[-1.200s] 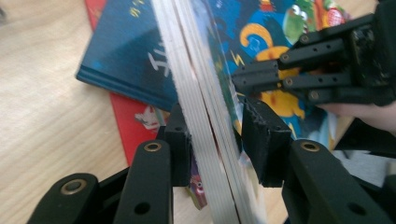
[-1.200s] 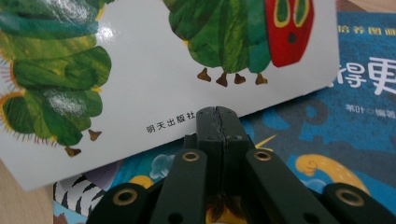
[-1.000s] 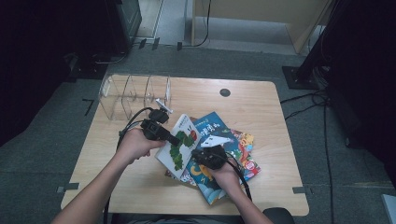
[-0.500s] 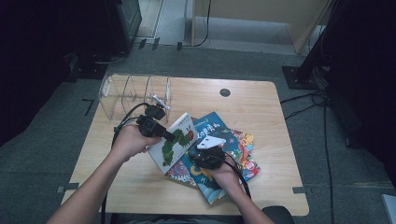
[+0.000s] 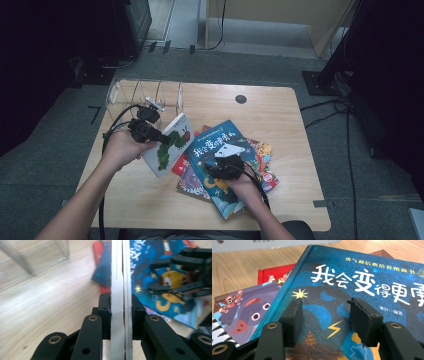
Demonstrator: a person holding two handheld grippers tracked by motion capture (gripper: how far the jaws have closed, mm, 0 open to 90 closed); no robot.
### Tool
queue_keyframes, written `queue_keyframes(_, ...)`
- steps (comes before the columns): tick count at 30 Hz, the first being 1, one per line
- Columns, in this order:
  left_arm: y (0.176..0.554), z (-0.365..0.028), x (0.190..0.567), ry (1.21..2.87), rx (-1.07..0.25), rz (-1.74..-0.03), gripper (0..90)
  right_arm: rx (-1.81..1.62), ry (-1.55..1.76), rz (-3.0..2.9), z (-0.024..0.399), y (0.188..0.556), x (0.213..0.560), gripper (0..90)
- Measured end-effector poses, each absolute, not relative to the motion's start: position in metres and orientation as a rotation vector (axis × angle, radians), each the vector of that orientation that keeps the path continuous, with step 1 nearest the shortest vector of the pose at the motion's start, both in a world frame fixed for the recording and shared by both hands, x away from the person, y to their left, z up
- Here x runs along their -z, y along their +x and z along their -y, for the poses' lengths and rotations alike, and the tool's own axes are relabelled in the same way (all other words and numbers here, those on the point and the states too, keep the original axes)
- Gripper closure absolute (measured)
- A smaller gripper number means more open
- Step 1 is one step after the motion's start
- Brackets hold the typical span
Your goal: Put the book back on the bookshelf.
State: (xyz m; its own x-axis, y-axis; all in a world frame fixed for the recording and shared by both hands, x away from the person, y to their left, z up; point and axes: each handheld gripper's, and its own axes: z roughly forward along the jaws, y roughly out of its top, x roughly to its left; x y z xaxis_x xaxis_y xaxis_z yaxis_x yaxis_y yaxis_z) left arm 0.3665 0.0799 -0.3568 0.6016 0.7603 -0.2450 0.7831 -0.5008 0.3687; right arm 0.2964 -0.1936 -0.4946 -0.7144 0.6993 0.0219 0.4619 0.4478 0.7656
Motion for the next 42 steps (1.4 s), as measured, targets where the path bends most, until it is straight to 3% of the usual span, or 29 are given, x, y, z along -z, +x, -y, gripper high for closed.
queue_keyframes(17,0.377,-0.112,0.357,2.348,0.017,-1.398,76.9,-1.133,1.008,-2.405,0.194,0.297,0.495,42.4)
queue_keyframes(29,0.398,-0.108,0.353,2.326,0.016,-1.473,76.9,-1.132,1.005,-2.405,0.194,0.297,0.495,42.4)
queue_keyframes(42,0.425,-0.095,0.323,2.342,-0.019,-1.499,76.9,-1.132,1.004,-2.403,0.194,0.297,0.495,42.4)
